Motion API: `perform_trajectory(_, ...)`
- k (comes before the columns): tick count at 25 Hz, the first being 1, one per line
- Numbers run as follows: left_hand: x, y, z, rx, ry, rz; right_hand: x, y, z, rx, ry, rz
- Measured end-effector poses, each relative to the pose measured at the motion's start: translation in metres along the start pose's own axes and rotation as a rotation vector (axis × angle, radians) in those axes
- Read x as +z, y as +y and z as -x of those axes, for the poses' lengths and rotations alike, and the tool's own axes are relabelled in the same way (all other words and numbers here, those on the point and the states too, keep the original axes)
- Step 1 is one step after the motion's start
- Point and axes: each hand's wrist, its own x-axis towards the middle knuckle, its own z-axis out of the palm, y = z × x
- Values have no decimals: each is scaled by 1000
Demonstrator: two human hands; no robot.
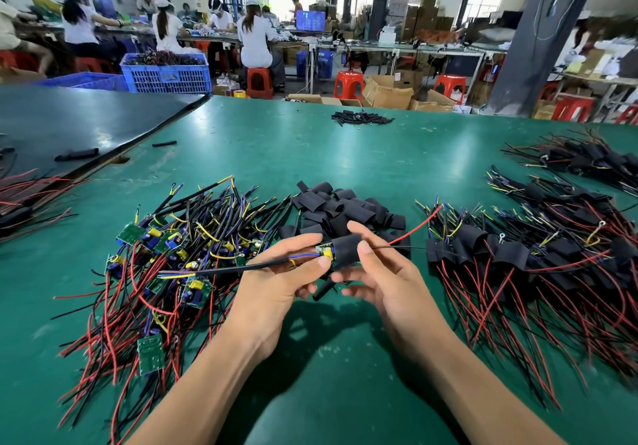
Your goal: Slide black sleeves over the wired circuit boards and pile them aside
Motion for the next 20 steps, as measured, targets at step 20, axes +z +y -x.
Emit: perform_trajectory(20, 1, 3, 2, -3, -115, 38, 0, -4, 4, -105, 90, 50)
